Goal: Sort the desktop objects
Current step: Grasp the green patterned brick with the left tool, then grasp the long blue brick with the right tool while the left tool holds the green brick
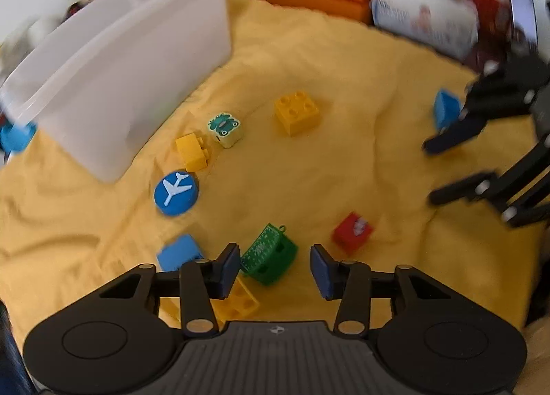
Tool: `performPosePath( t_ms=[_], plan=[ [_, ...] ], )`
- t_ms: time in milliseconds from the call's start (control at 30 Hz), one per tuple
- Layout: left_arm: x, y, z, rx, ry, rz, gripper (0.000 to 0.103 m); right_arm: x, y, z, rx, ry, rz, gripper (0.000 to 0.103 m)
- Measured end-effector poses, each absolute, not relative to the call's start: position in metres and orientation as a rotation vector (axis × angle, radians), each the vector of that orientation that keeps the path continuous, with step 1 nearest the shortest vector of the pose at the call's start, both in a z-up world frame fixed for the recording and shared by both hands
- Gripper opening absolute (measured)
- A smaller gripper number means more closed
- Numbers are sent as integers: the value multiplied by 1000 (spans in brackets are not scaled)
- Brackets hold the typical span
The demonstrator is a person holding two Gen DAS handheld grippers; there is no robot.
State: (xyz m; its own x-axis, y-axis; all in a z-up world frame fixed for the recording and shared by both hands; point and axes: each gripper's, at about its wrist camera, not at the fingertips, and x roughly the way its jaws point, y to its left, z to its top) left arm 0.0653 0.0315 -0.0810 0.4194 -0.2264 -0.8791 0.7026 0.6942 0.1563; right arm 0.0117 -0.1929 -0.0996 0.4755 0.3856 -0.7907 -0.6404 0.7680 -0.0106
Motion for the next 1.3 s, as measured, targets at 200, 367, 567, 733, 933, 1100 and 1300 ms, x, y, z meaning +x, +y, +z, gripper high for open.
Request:
performPosePath(
  t_ms=[200, 367, 567, 733, 933, 1100, 1300],
  plan=[
    [66, 44, -84, 380, 1043, -562, 24, 4, -195, -96, -352, 846, 657, 45],
    [33, 53, -84, 128, 1074, -439, 24, 3, -206, -92, -342, 834, 619, 45],
    [11, 47, -92, 63, 1074, -396, 24, 4, -219, -78, -334, 776, 588, 45],
    [8, 50, -92, 33, 1069, -378, 25, 8, -234, -72, -505, 784, 542, 43],
    [3, 48, -92, 37, 1067, -357, 25, -2, -235, -94, -861, 742, 632, 36],
    [1, 47, -92, 32, 1066, -342, 26, 4, -233, -105, -1070, 638, 727, 48],
    [1, 48, -92, 12, 1064, -328, 26, 50, -226, -93, -801, 842, 800, 31]
  ],
)
